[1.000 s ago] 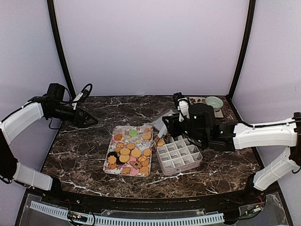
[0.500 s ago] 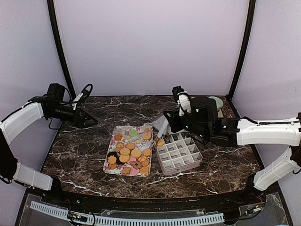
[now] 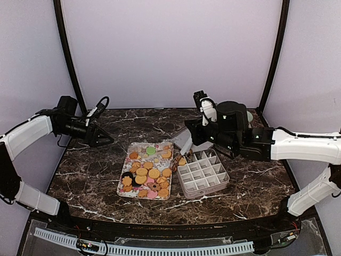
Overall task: Pack the cookies
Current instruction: Pick up the clamp from the packing box.
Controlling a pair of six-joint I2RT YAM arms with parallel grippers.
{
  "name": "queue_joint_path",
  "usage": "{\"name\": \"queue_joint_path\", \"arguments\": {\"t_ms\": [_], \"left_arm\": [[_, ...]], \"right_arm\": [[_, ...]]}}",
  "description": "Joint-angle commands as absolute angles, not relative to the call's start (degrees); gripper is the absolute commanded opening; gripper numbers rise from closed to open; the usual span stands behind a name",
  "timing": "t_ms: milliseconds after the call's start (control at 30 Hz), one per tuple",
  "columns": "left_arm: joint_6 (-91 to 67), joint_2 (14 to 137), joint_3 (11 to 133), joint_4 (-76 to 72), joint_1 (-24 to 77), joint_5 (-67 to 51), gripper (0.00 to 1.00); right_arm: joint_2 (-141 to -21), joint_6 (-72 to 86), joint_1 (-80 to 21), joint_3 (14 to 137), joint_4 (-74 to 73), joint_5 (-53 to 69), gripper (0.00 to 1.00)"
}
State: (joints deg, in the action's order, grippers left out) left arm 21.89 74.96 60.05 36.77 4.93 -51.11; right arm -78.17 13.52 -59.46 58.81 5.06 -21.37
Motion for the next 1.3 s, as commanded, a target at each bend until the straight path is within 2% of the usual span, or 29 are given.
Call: {"name": "queue_joint_path", "arguments": {"t_ms": [0, 167, 267, 300, 433, 500, 633, 800, 967, 1267], "left_arm": [[26.68, 78.65, 61.82, 38.13, 11.69, -52.96, 0.92], [28.51, 87.75, 69.39, 35.76, 20.98, -56.47, 0.95], [29.15, 97.28, 78.16, 35.72, 25.33, -56.86, 0.95], [28.96, 100.0, 81.05, 35.69, 26.49, -56.91, 0.95], [30.81, 108.78, 90.04, 36.02, 29.61, -57.31, 0.96], [33.92, 112.0, 94.06, 37.42, 31.21, -56.9, 0.96], [39.36, 117.32, 100.56, 39.96, 33.79, -57.82, 0.95], [46.0, 121.85, 106.5, 44.03, 34.89, -59.7, 0.85], [47.87, 123.58, 107.0, 43.73, 37.86, -59.42, 0.75], [49.2, 126.71, 110.6, 45.96, 39.73, -60.5, 0.44]], "right_arm": [[-78.19, 12.79, -59.24, 61.96, 4.41, -19.88, 0.11], [-78.94, 14.93, -58.6, 61.0, 4.75, -19.43, 0.13], [-79.61, 16.51, -57.94, 61.03, 5.15, -19.26, 0.15], [-79.7, 16.68, -57.92, 61.55, 4.82, -19.27, 0.18], [-78.65, 16.99, -57.62, 65.33, 1.45, -18.82, 0.45], [-77.57, 17.19, -57.41, 67.7, -0.92, -18.26, 0.51], [-73.38, 18.57, -55.86, 69.04, -4.64, -16.45, 0.53], [-67.3, 21.34, -53.42, 66.54, -10.85, -18.18, 0.52], [-62.19, 25.38, -50.44, 59.67, -17.02, -19.44, 0.5], [-64.96, 29.66, -48.76, 51.47, -17.38, -16.22, 0.48]]}}
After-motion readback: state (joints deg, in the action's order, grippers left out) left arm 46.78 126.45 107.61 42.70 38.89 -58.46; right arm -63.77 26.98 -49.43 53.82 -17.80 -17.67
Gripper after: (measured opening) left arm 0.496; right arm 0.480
